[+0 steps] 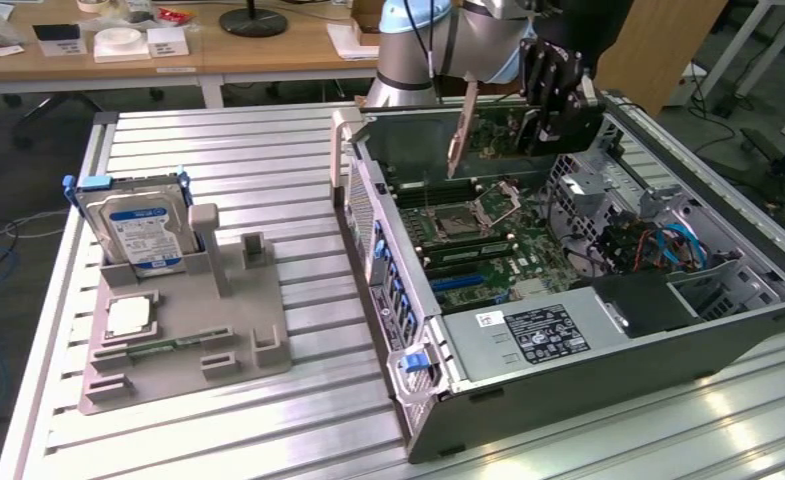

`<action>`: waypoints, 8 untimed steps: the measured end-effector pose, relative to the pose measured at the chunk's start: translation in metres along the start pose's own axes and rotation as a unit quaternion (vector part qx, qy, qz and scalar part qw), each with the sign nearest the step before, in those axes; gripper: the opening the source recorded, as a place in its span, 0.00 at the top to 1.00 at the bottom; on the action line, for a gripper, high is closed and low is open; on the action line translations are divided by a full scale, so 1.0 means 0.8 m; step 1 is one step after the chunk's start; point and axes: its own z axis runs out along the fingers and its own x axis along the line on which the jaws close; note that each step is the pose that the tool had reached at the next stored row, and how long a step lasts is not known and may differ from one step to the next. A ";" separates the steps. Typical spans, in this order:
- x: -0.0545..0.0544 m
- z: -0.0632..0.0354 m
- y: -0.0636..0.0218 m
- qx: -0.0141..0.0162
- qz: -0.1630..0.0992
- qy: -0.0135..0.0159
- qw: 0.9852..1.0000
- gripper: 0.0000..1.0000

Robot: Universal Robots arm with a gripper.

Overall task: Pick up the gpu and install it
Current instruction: 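Insert the gpu into the slot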

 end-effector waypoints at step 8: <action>0.007 0.006 0.000 0.000 -0.004 0.000 1.000 0.72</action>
